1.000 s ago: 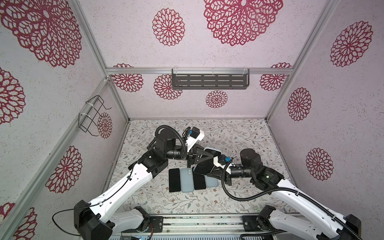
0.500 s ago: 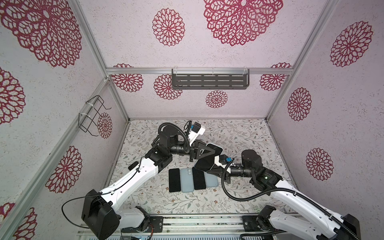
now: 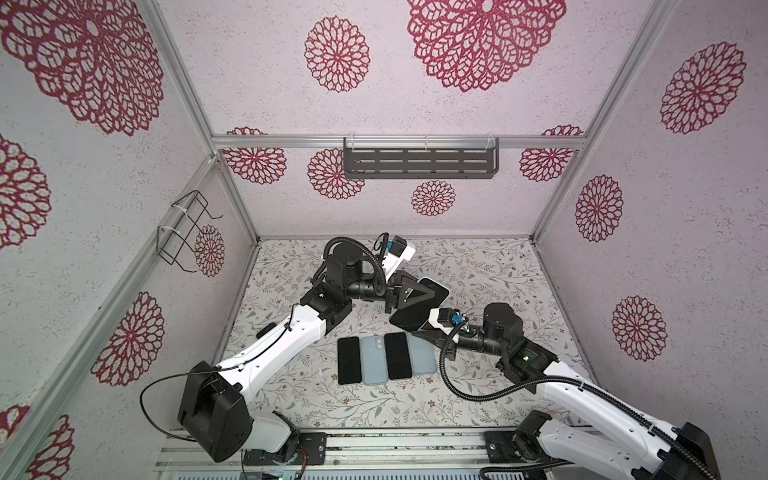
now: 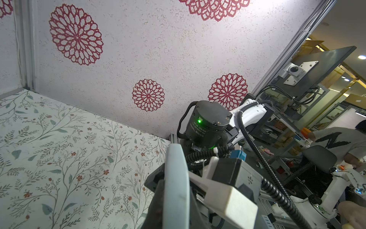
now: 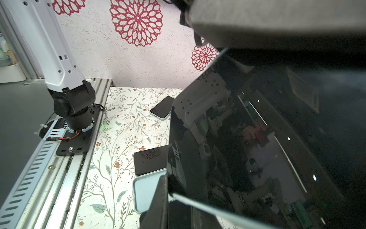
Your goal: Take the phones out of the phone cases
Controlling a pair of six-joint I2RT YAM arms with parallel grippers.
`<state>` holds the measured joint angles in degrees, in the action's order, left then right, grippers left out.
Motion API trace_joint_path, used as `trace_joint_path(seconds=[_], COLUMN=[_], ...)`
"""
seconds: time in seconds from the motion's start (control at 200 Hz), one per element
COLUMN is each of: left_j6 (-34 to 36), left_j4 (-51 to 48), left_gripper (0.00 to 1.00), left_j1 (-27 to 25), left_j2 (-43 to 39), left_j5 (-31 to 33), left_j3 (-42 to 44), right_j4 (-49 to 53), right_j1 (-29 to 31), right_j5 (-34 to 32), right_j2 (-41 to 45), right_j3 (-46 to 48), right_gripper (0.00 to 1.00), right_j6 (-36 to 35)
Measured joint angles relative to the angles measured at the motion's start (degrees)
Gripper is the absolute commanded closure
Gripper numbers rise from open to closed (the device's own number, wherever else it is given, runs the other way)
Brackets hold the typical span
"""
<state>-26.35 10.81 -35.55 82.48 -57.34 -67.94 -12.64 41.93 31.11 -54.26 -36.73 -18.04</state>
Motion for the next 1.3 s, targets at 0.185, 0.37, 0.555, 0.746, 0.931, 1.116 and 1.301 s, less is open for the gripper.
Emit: trace_joint_path(seconds=[0.185, 0.37, 0.555, 0.746, 0.931, 1.116, 1.301], left_j6=[-1.5, -7.3, -12.6, -15.7, -18.2, -20.9, -27.6], left_j4=[1.7, 0.2, -2.3, -1.3, 2.3, 8.7, 17.1], left_gripper=[1.00, 1.00, 1.00, 1.00, 1.00, 1.00, 1.00], left_j1=[0.0, 0.0, -1.5, -2.9, -2.8, -2.0, 0.0], left_j2=[2.4, 4.9, 6.4, 5.2, 2.1, -2.4, -8.4], left_j5=[-0.5, 4.3, 7.2, 7.3, 7.3, 8.7, 17.4], left_j3=[-1.6, -4.5, -5.1, -3.9, 0.5, 5.7, 12.8], right_j4=[-3.0, -4.3, -5.8, -10.8, -15.1, -17.5, -17.8], right_j1=[0.0, 0.4, 1.0, 1.2, 1.4, 1.7, 1.9], right_j5=[-3.7, -8.6, -11.9, -13.1, -13.4, -15.5, -20.3], right_j2=[1.7, 2.5, 2.0, 3.4, 8.7, 13.0, 16.1], right_j3=[2.3, 2.8, 4.2, 6.5, 10.3, 12.3, 12.1], right_gripper=[1.00, 1.00, 1.00, 0.98, 0.73, 0.51, 0.48], right_j6=[-0.4, -6.9, -11.1, -10.8, -6.2, 4.2, 23.1])
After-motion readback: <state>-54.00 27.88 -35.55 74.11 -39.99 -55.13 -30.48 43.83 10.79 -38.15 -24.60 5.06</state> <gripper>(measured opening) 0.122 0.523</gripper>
